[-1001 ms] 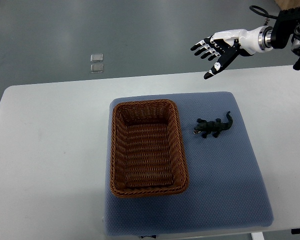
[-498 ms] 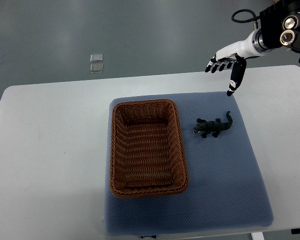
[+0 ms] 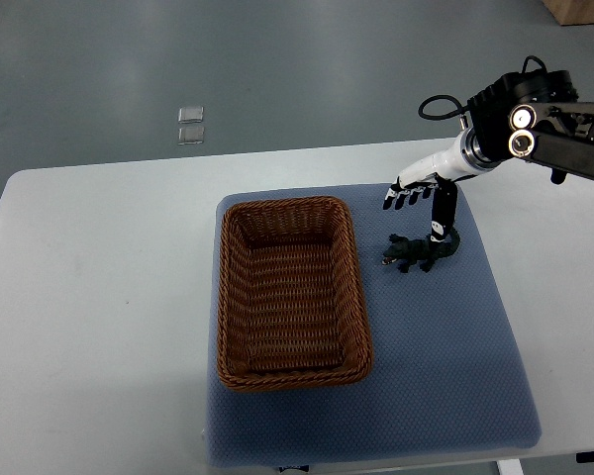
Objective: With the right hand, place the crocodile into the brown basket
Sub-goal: 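Close the right hand fingers around the green toy crocodile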
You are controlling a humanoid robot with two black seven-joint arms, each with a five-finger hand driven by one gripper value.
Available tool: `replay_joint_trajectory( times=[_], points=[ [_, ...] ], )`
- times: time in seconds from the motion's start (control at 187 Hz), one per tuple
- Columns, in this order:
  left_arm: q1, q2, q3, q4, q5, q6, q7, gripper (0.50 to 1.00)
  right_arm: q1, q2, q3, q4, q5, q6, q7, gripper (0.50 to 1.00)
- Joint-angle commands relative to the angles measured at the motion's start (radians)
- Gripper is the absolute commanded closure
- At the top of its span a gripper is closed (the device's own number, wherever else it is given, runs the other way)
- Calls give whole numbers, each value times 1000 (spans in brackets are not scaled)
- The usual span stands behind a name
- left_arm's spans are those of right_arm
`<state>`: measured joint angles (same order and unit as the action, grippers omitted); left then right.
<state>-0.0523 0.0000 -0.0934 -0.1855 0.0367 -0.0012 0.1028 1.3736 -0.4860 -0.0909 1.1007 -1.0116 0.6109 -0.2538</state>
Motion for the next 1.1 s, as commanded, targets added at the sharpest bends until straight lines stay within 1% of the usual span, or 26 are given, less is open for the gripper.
replay_joint_trajectory(
  times=[0.0,0.096,0.219,0.294,0.733,0.797,0.91,1.097],
  points=[
    [0,0,0,0,0,0,0,500,-36,3,-1,-5,-41,-10,1,572],
    [2,0,0,0,0,0,0,500,-68,4,-1,-13,-71,-42,1,572],
    [2,0,0,0,0,0,0,500,-94,20,-3,-21,-88,-112,1,574],
    [2,0,0,0,2,0,0,500,-99,29,-6,-33,-110,-137,1,574],
    [6,0,1,0,0,0,0,500,-134,30,-9,-39,-143,-145,4,576],
    [6,0,1,0,0,0,0,500,-145,29,-7,-53,-151,-146,4,579],
    [8,0,1,0,2,0,0,500,-165,37,-9,-71,-182,-186,18,581],
    [8,0,1,0,0,0,0,500,-176,49,-9,-87,-206,-200,33,593]
  ],
)
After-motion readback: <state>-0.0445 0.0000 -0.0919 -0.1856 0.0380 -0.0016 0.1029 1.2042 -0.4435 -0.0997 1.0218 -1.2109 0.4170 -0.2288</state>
